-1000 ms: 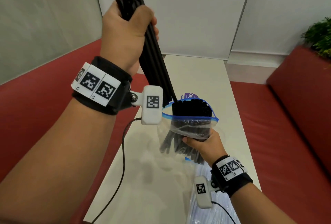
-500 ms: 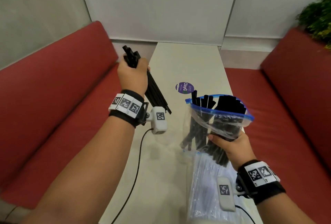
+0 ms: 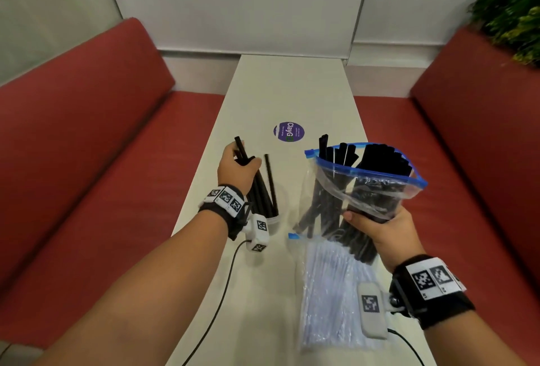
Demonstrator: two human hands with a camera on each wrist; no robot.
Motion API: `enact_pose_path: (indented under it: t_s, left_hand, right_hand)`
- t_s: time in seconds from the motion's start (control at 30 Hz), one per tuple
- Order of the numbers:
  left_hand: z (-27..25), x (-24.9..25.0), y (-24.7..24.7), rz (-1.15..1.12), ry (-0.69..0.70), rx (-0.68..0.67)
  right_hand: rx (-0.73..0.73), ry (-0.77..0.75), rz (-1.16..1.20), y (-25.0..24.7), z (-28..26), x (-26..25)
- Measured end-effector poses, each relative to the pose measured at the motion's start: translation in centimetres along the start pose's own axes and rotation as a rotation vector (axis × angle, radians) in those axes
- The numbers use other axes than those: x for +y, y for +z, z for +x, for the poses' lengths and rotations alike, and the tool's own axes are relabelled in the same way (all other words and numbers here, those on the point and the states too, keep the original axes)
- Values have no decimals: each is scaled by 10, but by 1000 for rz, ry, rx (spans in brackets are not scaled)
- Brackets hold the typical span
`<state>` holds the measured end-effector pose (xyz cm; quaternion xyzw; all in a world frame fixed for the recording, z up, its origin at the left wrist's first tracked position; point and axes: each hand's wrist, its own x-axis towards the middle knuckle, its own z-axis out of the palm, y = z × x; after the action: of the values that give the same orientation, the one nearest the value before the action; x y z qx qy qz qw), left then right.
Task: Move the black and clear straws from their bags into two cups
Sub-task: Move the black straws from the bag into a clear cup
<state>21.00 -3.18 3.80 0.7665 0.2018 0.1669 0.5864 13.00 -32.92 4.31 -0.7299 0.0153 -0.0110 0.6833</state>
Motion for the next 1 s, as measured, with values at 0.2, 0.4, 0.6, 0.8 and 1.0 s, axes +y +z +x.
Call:
enact_pose_path:
  t_s: [0.2,0.4,0.6,0.8,1.0]
  left_hand:
    - [-2,-1,-14,27,-4,-100]
    - [-21,29,-17,85,138,49]
    - [-77,106,-21,13,447,-342]
    - [-91,120,-14,567,388,-712]
    - [-100,124,-9,423,258,-814]
  right_hand:
    - [-64,-34,20,7,8,-1]
    - [-115,-61,103,13,5,-9]
    - [-174,-62,116,17,6,-9]
    - [-222,-123,169,18,6,-15]
    - [-339,-147,176,16,7,-22]
